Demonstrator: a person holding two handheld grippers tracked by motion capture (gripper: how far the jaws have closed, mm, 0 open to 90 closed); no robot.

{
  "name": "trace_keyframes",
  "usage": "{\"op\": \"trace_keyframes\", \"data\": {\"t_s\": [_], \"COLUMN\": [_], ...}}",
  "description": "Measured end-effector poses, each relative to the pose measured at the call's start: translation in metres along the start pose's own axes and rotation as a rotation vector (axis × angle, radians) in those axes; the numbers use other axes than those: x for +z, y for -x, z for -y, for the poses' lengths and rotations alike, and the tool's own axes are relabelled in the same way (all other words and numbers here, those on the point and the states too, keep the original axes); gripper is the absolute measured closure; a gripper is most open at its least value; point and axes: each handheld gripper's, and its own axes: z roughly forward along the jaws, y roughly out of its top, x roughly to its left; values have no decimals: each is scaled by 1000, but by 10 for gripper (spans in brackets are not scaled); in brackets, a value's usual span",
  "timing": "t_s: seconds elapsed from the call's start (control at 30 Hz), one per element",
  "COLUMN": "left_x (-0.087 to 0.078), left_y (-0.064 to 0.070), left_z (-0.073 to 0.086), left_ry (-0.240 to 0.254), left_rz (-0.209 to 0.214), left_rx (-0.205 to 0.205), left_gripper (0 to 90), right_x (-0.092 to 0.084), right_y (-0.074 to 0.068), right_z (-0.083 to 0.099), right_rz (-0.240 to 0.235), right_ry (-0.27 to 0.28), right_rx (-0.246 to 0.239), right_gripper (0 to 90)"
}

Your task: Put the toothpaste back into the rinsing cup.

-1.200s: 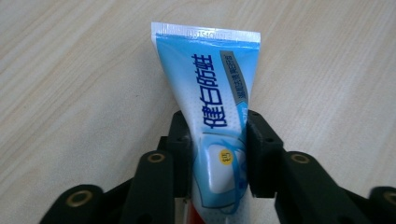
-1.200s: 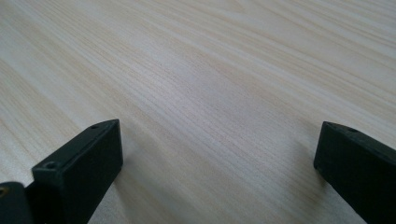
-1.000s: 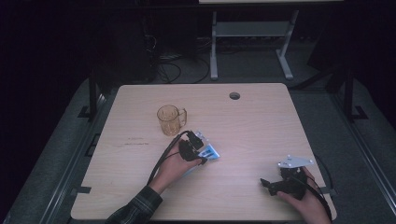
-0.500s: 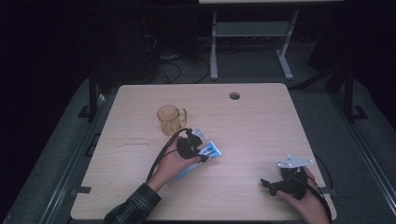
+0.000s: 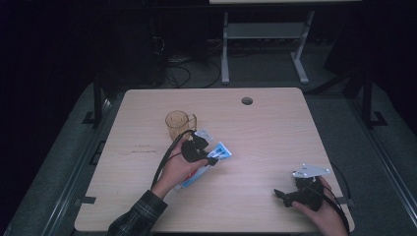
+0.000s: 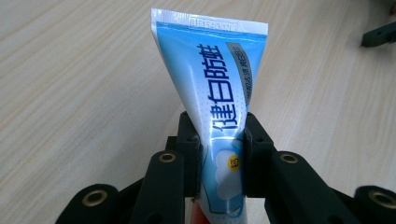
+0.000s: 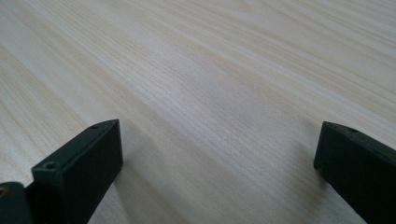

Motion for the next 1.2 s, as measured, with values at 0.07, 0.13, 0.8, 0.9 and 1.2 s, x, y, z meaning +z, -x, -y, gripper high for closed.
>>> {"op": "trace_keyframes", "data": {"t_s": [0.07, 0.13, 0.8, 0.9, 1.2], "left_x": [-5, -8, -58, -62, -68], "left_y": [1, 1, -10, -11, -16], "left_z": [-1, -1, -4, -5, -8], "left_ry": [18, 22, 205, 231, 282], "left_rz": [4, 5, -5, -4, -35], "left_rx": [-5, -1, -17, -9, 3], "left_gripper": [737, 737, 737, 737, 737], "right_x": [0, 0, 0, 0, 0], "right_y": [0, 0, 0, 0, 0], "right_z": [0, 0, 0, 0, 0], "right_rz": [-1, -1, -2, -2, -2], "right_ry": [0, 0, 0, 1, 0], "right_rx": [-1, -1, -1, -2, -2], "right_gripper": [5, 5, 5, 5, 5]}}
